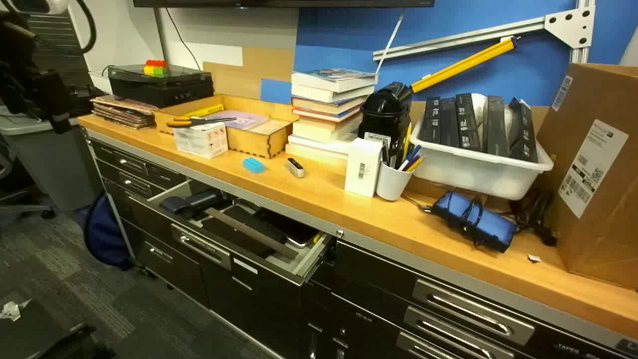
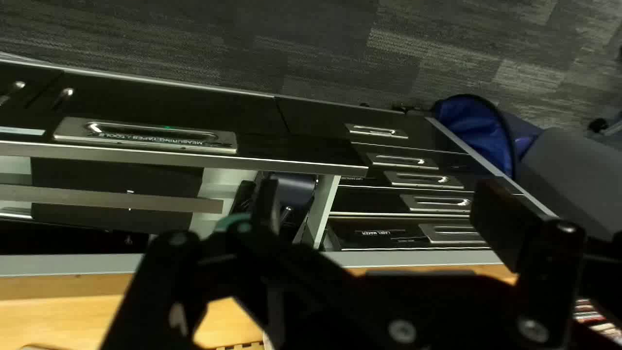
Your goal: Put the blue object in the open drawer then close the drawer
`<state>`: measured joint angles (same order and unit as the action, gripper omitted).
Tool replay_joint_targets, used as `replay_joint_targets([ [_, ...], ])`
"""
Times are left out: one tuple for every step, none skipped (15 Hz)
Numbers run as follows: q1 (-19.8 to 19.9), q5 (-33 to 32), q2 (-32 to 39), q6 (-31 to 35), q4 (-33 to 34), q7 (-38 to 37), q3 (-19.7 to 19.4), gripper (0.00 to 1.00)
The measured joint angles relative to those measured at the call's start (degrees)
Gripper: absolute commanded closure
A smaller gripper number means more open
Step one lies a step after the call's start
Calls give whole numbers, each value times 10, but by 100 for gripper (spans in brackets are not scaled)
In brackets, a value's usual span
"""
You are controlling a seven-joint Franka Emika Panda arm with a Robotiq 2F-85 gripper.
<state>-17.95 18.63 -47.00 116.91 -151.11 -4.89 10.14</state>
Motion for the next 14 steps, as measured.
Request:
replay_joint_targets([
  [0, 0, 0, 1, 2, 0, 0, 0],
  [0, 0, -1, 1, 4, 0, 0, 0],
  [0, 0, -1, 0, 4, 0, 0, 0],
  [2, 0, -1, 5, 3, -5, 1, 0],
  [7, 0, 2, 19, 2, -17, 6, 0],
  [16, 0, 9, 43, 3, -39, 14, 0],
  [28, 0, 22, 74, 7, -61, 25, 0],
  [43, -4, 44, 110, 14, -85, 39, 0],
  [60, -12, 74, 148, 25, -111, 58, 0],
  [80, -29, 108, 183, 39, -143, 79, 0],
  [104, -56, 144, 213, 55, -181, 102, 0],
  [129, -90, 180, 233, 74, -223, 127, 0],
  [161, -129, 215, 248, 95, -269, 156, 0],
  [202, -171, 247, 256, 117, -315, 191, 0],
])
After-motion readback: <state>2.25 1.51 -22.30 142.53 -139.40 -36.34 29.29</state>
